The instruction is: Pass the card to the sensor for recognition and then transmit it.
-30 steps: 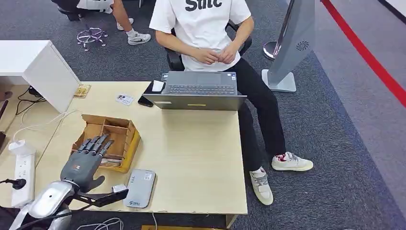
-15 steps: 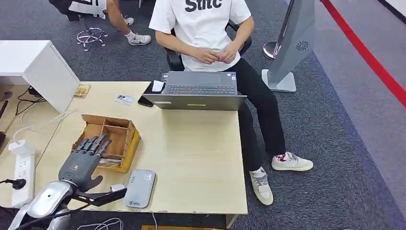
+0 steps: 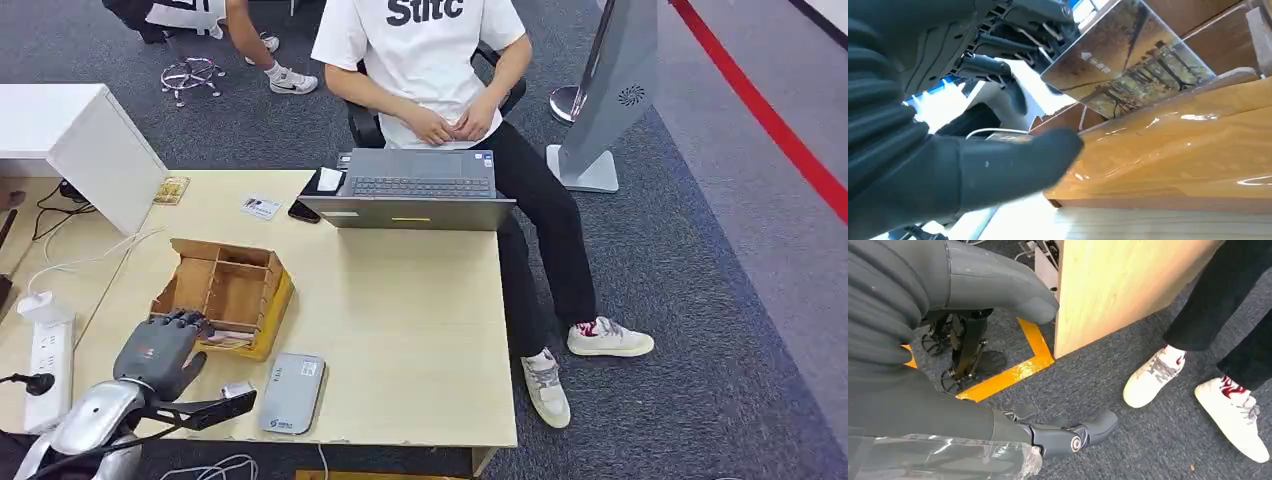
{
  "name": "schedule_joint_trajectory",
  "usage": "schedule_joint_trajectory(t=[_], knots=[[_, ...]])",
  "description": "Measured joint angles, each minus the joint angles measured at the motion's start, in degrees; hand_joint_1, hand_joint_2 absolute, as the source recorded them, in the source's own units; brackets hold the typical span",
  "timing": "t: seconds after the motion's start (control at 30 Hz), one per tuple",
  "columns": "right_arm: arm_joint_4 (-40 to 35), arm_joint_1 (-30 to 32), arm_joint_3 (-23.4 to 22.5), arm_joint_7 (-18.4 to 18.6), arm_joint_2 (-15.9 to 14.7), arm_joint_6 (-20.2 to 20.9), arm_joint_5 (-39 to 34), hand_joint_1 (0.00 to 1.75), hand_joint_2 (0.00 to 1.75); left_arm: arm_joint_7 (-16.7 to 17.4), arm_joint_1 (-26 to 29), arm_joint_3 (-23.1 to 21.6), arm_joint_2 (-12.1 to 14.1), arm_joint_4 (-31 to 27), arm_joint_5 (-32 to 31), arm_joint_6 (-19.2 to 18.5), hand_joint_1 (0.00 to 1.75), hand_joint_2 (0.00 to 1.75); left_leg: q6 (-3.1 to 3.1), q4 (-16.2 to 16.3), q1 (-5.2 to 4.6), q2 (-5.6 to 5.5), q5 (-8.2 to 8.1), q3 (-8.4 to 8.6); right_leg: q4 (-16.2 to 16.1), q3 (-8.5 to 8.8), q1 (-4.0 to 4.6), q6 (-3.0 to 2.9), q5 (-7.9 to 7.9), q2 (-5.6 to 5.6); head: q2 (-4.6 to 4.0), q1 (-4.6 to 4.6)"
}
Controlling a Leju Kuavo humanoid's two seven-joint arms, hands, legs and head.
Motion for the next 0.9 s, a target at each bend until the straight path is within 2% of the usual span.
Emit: schedule_joint_trajectory(t=[0.37,0.6,0.63,0.67,0.9], knots=[[0.0,0.0,0.1,-0.1,0.0,0.0,-0.2,0.00,1.75,0.0,0.0,0.2,-0.3,0.1,-0.3,0.2,1.75,1.75,0.00,0.0,0.00,0.00,0.00,0.01,0.0,0.00,0.00,0.00,0.00,-0.01,0.00,0.00],[0.0,0.0,1.1,-0.1,0.0,-1.0,-2.3,0.00,1.75,0.3,-0.4,0.9,-0.9,0.4,-2.1,3.1,1.73,1.75,0.00,0.0,0.00,0.01,0.00,0.05,0.0,0.00,0.00,0.00,0.00,0.01,0.00,0.02],[0.0,0.0,1.3,-0.1,0.0,-1.2,-2.6,0.00,1.75,0.4,-0.6,0.9,-1.1,0.4,-2.4,3.6,0.24,1.75,0.00,0.0,0.00,0.00,0.00,0.05,0.0,0.00,0.00,0.00,0.00,0.01,0.00,0.00],[0.0,0.0,1.4,-0.1,0.0,-1.4,-2.9,0.00,1.75,0.5,-0.9,1.0,-1.3,0.4,-2.5,4.2,0.00,1.75,0.00,0.0,0.00,0.00,0.00,0.05,0.0,0.00,0.00,0.00,0.00,0.00,0.00,0.02],[0.0,0.6,2.8,0.0,0.0,-2.4,-4.6,0.00,1.75,0.5,-2.1,1.2,-2.3,0.4,-3.5,6.5,0.00,1.75,0.00,0.0,-0.01,0.03,0.01,0.07,0.0,0.00,0.00,-0.02,0.02,0.02,0.00,0.02]])
